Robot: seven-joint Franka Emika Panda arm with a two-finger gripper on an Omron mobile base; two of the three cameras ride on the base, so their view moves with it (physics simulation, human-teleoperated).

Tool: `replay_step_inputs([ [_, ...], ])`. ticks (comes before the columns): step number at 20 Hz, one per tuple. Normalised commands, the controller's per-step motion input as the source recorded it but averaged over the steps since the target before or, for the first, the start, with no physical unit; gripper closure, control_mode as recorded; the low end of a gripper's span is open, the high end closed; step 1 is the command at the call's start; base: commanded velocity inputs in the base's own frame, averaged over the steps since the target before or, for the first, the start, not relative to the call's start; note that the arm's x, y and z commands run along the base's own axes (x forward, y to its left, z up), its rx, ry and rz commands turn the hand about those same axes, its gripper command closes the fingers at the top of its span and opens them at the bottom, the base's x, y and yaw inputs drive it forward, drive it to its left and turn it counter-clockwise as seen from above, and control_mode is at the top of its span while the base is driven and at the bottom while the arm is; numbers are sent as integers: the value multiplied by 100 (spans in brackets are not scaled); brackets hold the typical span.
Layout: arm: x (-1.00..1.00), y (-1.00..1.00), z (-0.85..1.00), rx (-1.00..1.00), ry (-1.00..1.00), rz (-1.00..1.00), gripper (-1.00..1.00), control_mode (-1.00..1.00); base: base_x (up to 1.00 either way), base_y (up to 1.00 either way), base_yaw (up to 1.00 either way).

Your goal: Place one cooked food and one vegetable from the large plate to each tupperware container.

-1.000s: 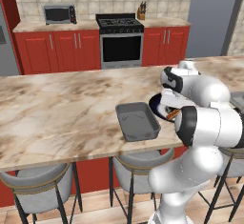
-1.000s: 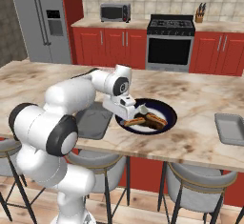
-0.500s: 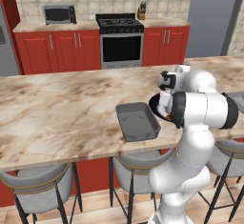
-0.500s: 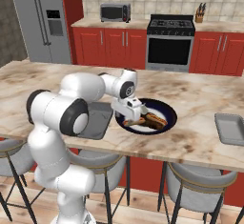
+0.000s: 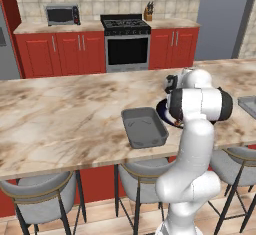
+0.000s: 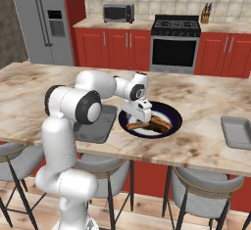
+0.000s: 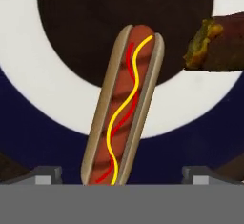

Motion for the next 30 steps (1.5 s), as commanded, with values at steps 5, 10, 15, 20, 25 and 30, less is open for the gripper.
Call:
replay_step_inputs([
  [5, 39, -9, -47, 0, -1, 0, -100, -100, 0, 0, 0],
  [10, 2, -1, -36, 0, 0, 0, -100, -100, 0, 0, 0],
  [15, 0, 0, -42, 0, 0, -1, 100, -100, 0, 0, 0],
  [20, -26, 18, -21, 1, -11, 0, 100, -100, 0, 0, 0],
  [25, -50, 7, 42, 1, -14, 0, 100, -100, 0, 0, 0],
  [30, -51, 22, 100, 0, 0, 15, 100, -100, 0, 0, 0],
])
